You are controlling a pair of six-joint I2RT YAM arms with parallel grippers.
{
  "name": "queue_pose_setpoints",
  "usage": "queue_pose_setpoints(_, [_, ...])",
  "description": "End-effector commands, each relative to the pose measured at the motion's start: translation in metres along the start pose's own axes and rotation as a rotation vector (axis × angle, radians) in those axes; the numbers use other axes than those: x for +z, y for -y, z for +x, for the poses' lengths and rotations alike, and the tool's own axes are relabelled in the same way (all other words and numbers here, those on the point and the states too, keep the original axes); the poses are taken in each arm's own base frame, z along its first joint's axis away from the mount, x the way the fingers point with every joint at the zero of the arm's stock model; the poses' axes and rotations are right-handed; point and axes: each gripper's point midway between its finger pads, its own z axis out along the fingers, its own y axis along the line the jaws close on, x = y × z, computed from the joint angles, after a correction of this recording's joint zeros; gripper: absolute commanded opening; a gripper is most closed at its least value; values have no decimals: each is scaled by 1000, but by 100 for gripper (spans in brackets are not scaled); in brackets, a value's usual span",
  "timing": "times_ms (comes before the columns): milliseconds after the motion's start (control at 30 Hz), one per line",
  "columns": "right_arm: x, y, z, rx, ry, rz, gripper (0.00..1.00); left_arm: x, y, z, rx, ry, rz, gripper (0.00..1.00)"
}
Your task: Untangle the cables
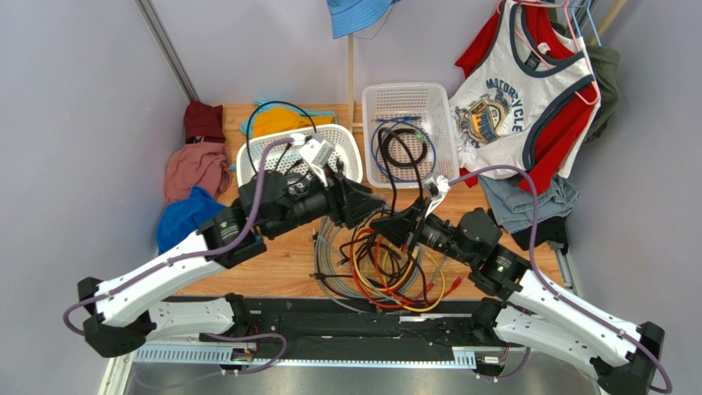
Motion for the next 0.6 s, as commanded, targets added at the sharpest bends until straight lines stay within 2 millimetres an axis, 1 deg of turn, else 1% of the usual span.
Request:
queue_pose_setpoints(0, [-31, -20, -107, -137, 205, 134, 0, -65, -21, -59, 55, 227, -181, 99])
queue_pose_setpoints(33, [-46, -37, -138, -159, 226, 150, 0, -83, -27, -62, 58, 277, -194, 99])
queue_pose_setpoints(67, [-48, -42, -149, -181, 222, 161, 0, -92, -31, -64, 54, 308, -211, 99])
queue_pose_setpoints(100, [-45, -41, -155, -207, 202, 181, 0, -99, -37, -65, 48, 338, -231, 99])
queue_pose_setpoints(133, [-47, -45, -163, -222, 190, 192, 0, -108, -41, -60, 37, 370, -224, 99])
queue_pose_setpoints(167, [-55, -61, -188, -235, 240, 171, 0, -111, -44, -56, 29, 379, -225, 99])
queue_pose_setpoints(200, [-51, -64, -197, -252, 245, 177, 0, -112, -46, -52, 24, 383, -219, 99])
queue_pose_setpoints(233, [-51, -65, -203, -257, 243, 186, 0, -112, -50, -43, 19, 387, -211, 98])
queue_pose_setpoints(267, [-60, -79, -227, -265, 296, 175, 0, -111, -51, -39, 18, 384, -204, 97])
queue_pose_setpoints(300, [-58, -82, -233, -270, 295, 174, 0, -107, -47, -33, 24, 366, -174, 97])
queue_pose_setpoints(333, [-50, -80, -231, -270, 267, 184, 0, -102, -47, -26, 33, 356, -150, 97])
queue_pose_setpoints(367, [-49, -84, -236, -268, 270, 179, 0, -97, -43, -22, 42, 344, -125, 97])
queue_pose_setpoints(400, [-51, -91, -246, -267, 290, 166, 0, -91, -38, -12, 56, 305, -84, 97])
queue_pose_setpoints(433, [-45, -90, -246, -260, 276, 172, 0, -81, -34, -8, 69, 297, -54, 97])
queue_pose_setpoints(467, [-44, -92, -248, -257, 276, 165, 0, -75, -32, -4, 78, 276, -36, 98])
queue_pose_setpoints(500, [-49, -101, -259, -256, 300, 150, 0, -69, -26, 4, 86, 242, 3, 98])
queue_pose_setpoints(533, [-49, -104, -260, -252, 294, 142, 0, -58, -25, 12, 96, 207, 17, 98])
queue_pose_setpoints(567, [-44, -105, -262, -248, 287, 137, 0, -53, -22, 17, 99, 189, 39, 98])
